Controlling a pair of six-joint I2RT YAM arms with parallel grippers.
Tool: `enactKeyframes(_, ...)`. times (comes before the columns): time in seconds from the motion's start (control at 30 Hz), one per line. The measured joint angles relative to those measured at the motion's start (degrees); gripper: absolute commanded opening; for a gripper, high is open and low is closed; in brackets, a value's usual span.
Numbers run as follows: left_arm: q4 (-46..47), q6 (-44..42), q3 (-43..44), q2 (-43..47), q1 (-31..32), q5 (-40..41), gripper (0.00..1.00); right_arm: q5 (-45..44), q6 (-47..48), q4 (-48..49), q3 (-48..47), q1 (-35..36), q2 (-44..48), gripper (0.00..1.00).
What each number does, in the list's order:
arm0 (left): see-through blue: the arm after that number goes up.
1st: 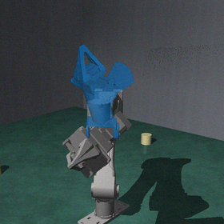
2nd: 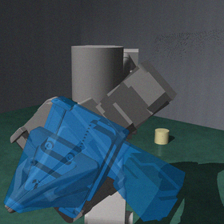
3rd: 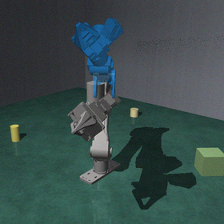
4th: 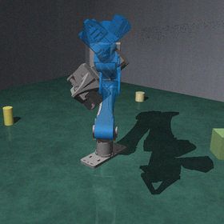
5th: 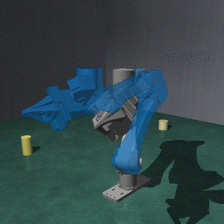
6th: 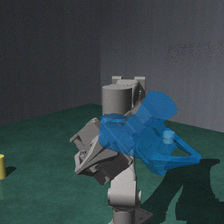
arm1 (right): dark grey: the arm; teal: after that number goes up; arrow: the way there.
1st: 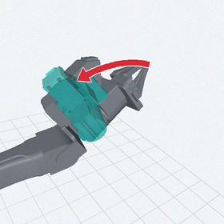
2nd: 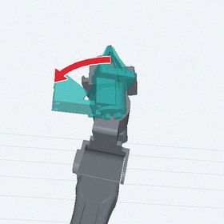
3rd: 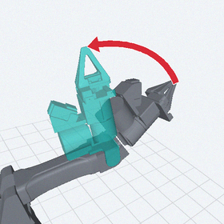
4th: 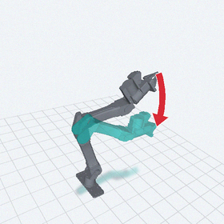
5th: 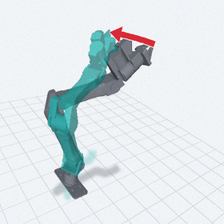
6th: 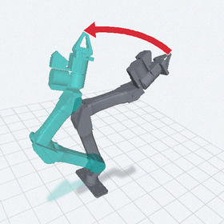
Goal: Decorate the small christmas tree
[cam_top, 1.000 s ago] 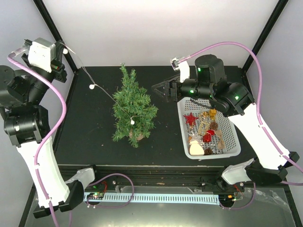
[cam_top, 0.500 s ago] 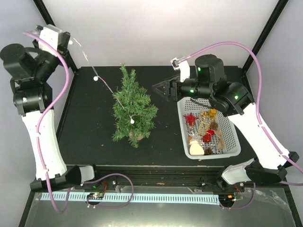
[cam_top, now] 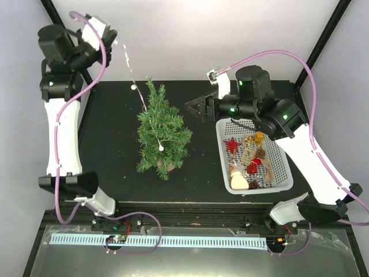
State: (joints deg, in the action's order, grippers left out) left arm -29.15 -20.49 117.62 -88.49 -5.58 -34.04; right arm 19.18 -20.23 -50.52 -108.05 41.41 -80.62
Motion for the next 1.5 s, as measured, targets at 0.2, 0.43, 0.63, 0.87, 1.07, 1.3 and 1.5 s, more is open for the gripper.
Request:
enactKeyframes(0.2, -9.70, -4.00, 21.53, -12.55, 4.81, 0.39, 0.02, -0.04, 0.00, -0.02, 0.00, -0.04, -0.13, 0.74)
enactKeyframes(0.43, -18.75, -9.97, 26.60, -16.37, 12.02, 2.01, 0.02, -0.22, -0.02, 0.11, 0.98, -0.07, 0.31, 0.74)
enactKeyframes(0.63, -21.62, -12.37, 26.60, -18.12, 14.88, 3.91, 0.02, -0.28, -0.07, 0.28, 3.85, -0.11, 1.53, 0.74)
enactKeyframes(0.87, -22.01, -15.54, 26.60, -18.71, 17.42, 6.32, 0.02, -0.63, -0.28, 0.66, 6.51, -0.11, 3.26, 0.74)
enactKeyframes(1.07, -22.56, -20.20, 26.60, -18.14, 22.12, 9.01, 0.01, -0.66, -0.48, 1.31, 7.72, -0.17, 4.09, 0.74)
enactKeyframes(1.3, -22.21, -26.56, 26.12, -15.17, 26.60, 14.62, 0.01, -0.63, -0.87, 2.54, 10.80, -0.31, 5.70, 0.74)
enactKeyframes(1.5, -19.87, -32.04, 25.53, -12.85, 30.34, 19.93, 0.02, -0.63, -1.14, 3.26, 12.74, -0.33, 6.56, 0.74)
